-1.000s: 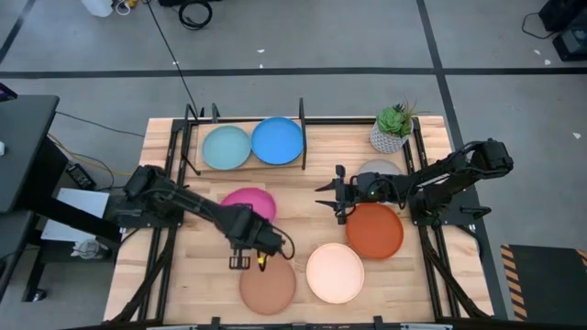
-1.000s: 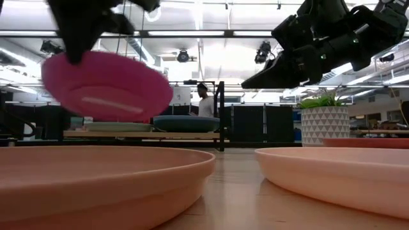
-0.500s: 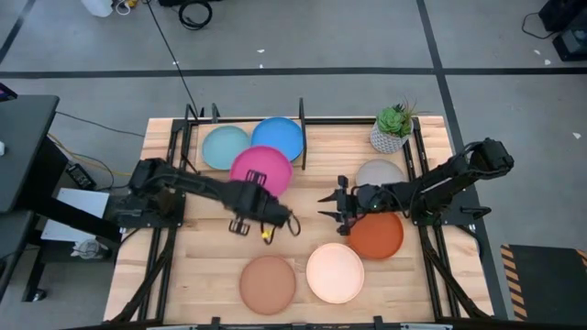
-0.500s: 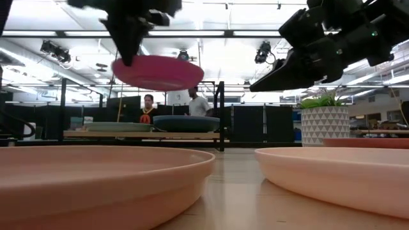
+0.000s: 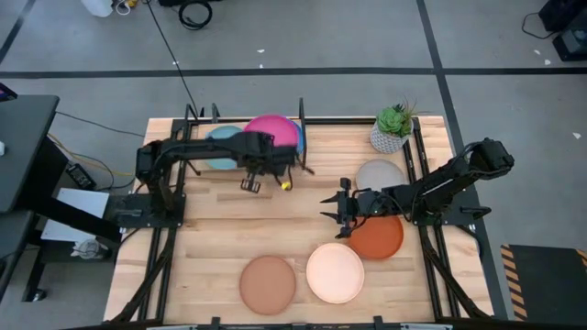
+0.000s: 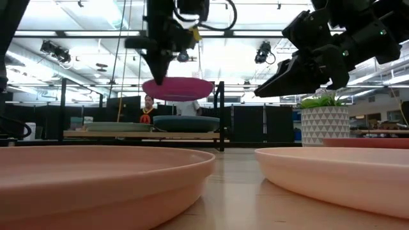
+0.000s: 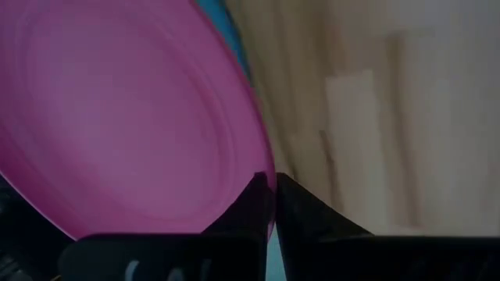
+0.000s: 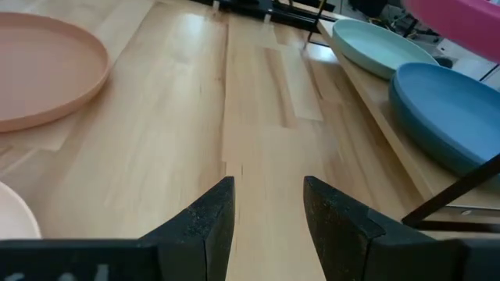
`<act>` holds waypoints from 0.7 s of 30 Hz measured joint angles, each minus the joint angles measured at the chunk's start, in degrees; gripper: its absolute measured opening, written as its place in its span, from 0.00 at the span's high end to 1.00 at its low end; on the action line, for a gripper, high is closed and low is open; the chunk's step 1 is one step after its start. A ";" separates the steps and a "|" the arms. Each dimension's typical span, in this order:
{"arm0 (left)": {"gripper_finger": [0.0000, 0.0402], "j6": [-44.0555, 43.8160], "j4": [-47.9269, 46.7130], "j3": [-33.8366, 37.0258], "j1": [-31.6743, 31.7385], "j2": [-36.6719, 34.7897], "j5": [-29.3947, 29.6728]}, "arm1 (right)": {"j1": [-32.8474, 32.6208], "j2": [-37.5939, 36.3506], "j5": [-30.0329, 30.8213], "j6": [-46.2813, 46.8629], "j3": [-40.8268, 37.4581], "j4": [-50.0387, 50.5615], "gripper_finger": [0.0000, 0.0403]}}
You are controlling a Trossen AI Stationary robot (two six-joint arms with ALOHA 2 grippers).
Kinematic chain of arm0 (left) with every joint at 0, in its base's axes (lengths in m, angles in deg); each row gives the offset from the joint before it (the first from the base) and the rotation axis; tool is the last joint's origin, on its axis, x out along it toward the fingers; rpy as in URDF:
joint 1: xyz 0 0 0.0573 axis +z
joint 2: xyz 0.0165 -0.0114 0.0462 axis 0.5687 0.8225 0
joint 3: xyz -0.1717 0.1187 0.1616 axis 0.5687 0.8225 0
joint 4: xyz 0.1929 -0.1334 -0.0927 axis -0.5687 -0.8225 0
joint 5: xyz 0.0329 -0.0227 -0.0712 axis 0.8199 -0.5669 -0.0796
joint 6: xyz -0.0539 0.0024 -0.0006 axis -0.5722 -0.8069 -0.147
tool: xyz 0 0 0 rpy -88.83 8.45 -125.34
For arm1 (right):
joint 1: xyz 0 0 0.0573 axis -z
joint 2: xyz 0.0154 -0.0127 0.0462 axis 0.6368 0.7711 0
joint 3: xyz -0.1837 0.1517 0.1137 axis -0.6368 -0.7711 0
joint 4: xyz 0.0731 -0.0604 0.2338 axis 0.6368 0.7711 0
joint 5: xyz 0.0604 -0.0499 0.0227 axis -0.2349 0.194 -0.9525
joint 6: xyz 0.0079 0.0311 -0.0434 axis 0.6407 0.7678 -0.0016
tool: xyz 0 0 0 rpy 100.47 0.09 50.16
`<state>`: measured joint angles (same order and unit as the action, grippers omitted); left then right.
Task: Place and stack plates onto a shelf
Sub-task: Stack the pink plate on top of the blue plate on the shelf
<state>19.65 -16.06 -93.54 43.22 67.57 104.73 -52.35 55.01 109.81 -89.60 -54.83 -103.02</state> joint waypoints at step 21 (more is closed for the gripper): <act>0.94 8.81 10.07 0.07 6.19 6.19 -3.88 | -0.61 0.00 1.29 0.38 0.00 0.01 0.60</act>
<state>28.47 -5.99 -93.47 49.40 73.75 100.85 -52.96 55.01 111.10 -89.22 -54.83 -103.02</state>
